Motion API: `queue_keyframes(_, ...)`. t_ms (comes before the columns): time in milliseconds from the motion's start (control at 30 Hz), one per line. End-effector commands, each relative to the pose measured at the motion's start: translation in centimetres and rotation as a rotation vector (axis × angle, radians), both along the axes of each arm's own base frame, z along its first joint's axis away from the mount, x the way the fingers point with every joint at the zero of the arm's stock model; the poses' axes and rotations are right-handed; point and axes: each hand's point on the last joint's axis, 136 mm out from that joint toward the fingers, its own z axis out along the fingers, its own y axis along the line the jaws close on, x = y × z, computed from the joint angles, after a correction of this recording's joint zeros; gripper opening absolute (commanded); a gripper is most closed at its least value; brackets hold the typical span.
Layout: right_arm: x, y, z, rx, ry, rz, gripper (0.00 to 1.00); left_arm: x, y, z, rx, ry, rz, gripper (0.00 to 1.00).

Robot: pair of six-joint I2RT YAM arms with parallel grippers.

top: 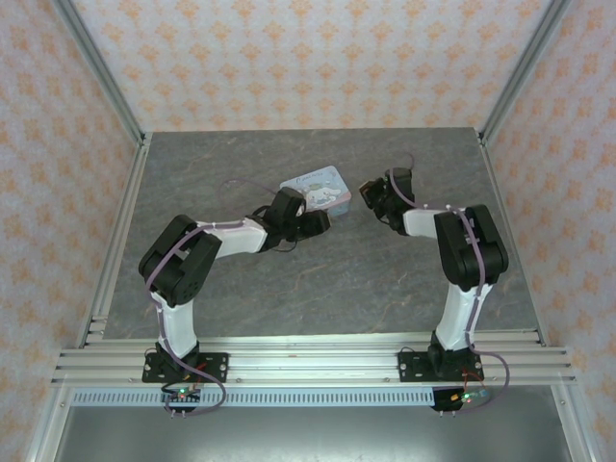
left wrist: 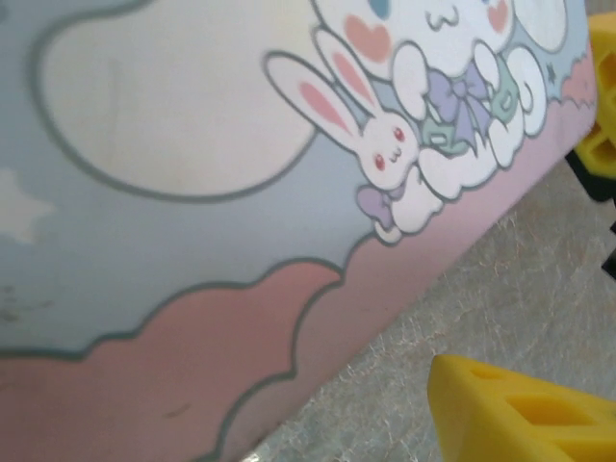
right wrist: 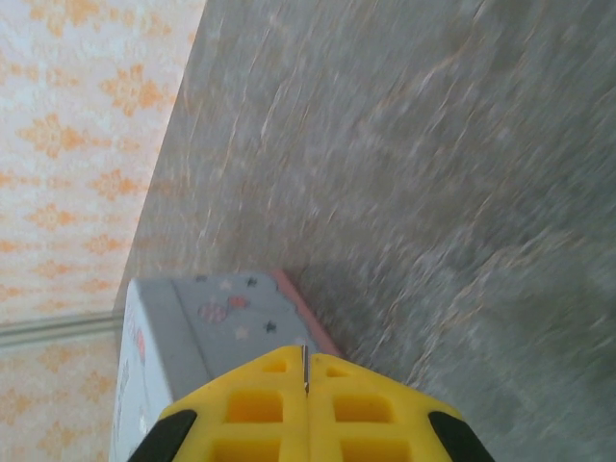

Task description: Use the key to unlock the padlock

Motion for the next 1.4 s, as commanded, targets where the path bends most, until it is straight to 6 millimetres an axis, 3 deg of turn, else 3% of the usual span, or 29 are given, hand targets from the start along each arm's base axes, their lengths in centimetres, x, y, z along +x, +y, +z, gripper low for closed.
queue_keyframes(0,-0.5,2.9,2.0,0.029,-0.042,0.066,0.00,0.8,1.4,0.0,0.053,-0.032,0.013,0.68)
queue_keyframes(200,-3.3,4.7,3.5,0.066,-0.074,0.125,0.00,1.0,2.6,-0.3,0.110,-0.047,0.004,0.73)
queue_keyframes(467,-5.2,1.6,5.3,-0.060,-0.101,0.084,0.00,0.5,4.5,-1.0,0.260,-0.047,-0.030,0.82)
queue_keyframes(700,-3.7,2.9,7.9,-0.037,-0.148,0.130,0.00,0.4,7.1,-1.0,0.340,-0.103,0.059,0.86)
queue_keyframes(967,-1.3,5.8,9.4,0.031,-0.179,0.203,0.00,0.5,5.1,-1.8,0.287,-0.106,-0.036,0.74)
queue_keyframes(1200,-0.1,7.3,7.8,0.075,-0.153,0.235,0.00,1.2,3.1,-1.6,0.192,-0.161,-0.077,0.71)
queue_keyframes(1233,0.0,7.5,7.5,0.079,-0.149,0.238,0.00,1.2,3.0,-2.7,0.202,-0.145,-0.083,0.71)
queue_keyframes(1367,0.1,7.6,6.4,0.083,-0.129,0.237,0.00,1.7,3.1,-3.3,0.232,-0.154,-0.071,0.71)
